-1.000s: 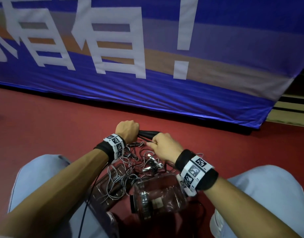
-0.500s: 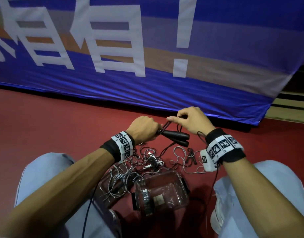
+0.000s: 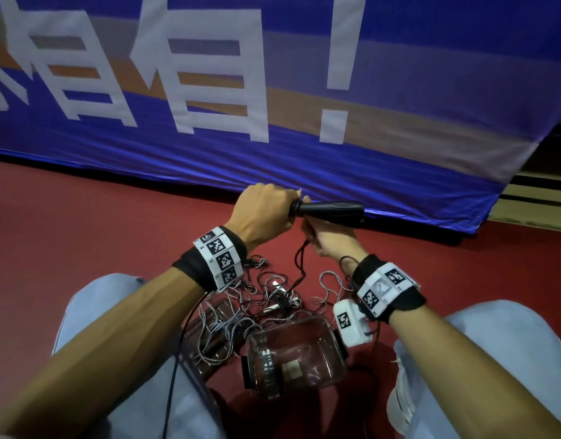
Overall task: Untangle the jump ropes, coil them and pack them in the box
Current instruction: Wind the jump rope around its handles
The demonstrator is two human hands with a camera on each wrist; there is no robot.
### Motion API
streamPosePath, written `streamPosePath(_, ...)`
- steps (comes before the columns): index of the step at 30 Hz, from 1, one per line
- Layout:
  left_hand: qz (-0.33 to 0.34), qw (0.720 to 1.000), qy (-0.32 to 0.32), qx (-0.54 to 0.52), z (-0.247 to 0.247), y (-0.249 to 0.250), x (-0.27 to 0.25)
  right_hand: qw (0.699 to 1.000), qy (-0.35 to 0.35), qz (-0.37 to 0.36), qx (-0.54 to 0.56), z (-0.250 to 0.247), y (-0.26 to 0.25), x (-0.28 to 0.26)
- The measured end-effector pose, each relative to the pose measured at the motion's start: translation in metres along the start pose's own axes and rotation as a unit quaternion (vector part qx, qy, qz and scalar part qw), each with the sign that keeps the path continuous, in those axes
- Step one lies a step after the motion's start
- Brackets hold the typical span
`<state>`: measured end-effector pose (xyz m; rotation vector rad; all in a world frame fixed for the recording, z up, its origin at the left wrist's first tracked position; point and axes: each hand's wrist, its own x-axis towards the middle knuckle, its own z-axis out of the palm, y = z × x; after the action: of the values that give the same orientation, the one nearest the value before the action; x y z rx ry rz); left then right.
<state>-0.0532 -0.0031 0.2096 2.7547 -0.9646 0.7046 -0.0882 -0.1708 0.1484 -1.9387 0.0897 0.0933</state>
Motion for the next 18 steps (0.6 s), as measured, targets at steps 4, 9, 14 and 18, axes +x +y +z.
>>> streamPosePath(4, -0.041, 0.997, -0.028, 0.055, 0.003, -0.004, 0.002, 0.988, 0.081, -0.117, -0.060, 0.039, -0.011, -0.021)
streamPosePath(9, -0.109, 0.985, -0.111, 0.071, 0.019, -0.003, -0.002, 0.967, 0.065, -0.174, -0.177, 0.044, -0.006, -0.026)
streamPosePath(14, -0.140, 0.979, -0.143, 0.040, 0.036, 0.003, -0.007, 0.947, 0.033, -0.203, -0.246, 0.021, 0.002, -0.022)
streamPosePath(18, -0.114, 0.972, -0.194, 0.063, 0.049, 0.009, -0.018, 0.880, 0.036, -0.228, -0.416, 0.005, 0.008, -0.023)
